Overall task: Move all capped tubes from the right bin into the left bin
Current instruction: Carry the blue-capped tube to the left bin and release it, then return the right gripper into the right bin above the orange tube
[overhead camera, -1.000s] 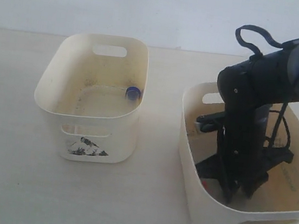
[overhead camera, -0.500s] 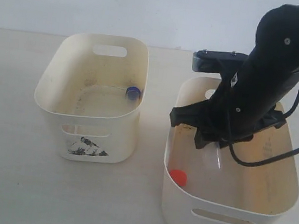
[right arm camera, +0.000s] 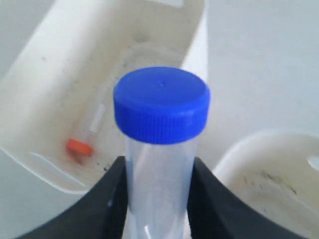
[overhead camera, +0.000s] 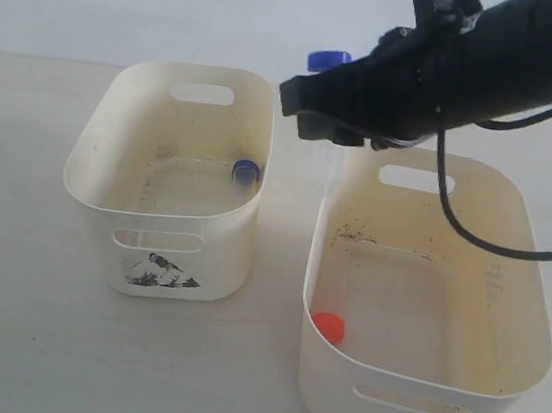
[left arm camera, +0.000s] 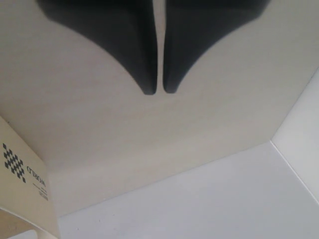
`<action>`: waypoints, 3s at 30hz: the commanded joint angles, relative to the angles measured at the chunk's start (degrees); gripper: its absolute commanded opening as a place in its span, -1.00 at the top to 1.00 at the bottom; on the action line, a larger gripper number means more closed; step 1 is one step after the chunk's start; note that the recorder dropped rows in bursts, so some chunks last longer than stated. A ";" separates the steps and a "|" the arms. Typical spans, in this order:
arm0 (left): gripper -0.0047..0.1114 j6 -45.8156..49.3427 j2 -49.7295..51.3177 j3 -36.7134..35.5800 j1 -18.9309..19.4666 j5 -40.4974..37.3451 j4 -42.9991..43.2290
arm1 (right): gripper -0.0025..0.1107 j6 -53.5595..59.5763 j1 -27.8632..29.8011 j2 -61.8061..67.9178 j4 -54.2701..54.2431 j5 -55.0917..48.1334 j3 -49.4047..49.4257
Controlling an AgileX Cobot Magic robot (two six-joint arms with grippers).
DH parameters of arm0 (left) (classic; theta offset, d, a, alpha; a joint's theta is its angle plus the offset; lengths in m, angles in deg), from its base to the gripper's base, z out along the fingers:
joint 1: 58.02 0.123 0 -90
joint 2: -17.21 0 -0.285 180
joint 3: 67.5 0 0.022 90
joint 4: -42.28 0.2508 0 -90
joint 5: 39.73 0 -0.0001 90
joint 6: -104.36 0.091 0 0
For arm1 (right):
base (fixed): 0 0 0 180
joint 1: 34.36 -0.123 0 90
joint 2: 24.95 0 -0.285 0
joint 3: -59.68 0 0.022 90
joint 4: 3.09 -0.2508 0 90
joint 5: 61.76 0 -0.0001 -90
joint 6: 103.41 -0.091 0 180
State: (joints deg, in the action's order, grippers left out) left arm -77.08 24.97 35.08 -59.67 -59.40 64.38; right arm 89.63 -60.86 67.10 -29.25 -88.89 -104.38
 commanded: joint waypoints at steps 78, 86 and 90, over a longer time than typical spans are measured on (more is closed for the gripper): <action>0.84 -0.54 0.03 0.21 -0.24 0.13 -0.16 | 0.93 -50.55 0.78 12.45 31.48 -28.19 -7.41; 0.84 -0.54 0.03 0.21 -0.24 0.13 -0.16 | 0.93 -49.87 0.78 12.45 30.92 -29.24 -7.41; 0.84 -0.54 0.03 0.21 -0.24 0.13 -0.16 | 0.93 -50.37 0.93 12.97 31.15 -29.88 -7.41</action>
State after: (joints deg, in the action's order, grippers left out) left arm -77.08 24.97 35.08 -59.67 -59.40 64.38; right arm 39.12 -60.52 79.73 1.36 -118.41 -111.90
